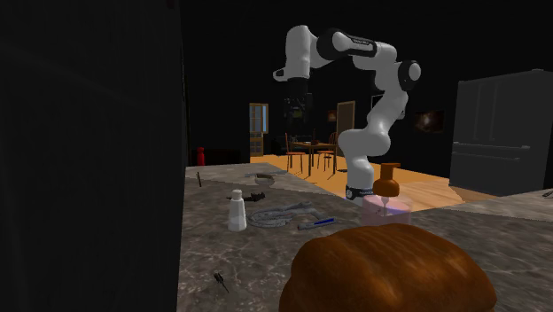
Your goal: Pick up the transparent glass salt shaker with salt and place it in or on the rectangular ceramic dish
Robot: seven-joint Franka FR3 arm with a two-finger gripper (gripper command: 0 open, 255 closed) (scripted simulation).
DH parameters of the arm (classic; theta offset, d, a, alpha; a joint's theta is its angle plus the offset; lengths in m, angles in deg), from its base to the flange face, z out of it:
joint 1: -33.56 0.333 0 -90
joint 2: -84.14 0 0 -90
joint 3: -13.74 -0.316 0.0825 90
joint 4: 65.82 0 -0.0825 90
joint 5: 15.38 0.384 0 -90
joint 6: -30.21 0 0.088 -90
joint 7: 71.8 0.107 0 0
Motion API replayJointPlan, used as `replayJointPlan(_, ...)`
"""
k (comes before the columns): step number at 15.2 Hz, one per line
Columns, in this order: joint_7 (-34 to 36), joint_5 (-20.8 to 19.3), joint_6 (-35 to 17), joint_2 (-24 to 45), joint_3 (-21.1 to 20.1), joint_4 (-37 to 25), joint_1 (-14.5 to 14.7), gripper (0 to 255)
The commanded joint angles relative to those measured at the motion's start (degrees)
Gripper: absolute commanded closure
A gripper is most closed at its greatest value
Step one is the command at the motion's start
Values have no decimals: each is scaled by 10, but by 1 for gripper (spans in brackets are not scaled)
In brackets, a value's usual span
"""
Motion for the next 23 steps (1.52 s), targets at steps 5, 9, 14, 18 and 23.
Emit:
replayJointPlan(5, 27, 21, -91, 43, -21, 28, 7, 0)
replayJointPlan(9, 52, 40, -182, 100, -42, 41, 14, 0)
replayJointPlan(14, 83, 56, -293, 187, -68, 36, 20, 0)
replayJointPlan(18, 109, 60, -374, 267, -88, 15, 23, 0)
replayJointPlan(23, 148, 49, -462, 373, -109, -31, 24, 0)
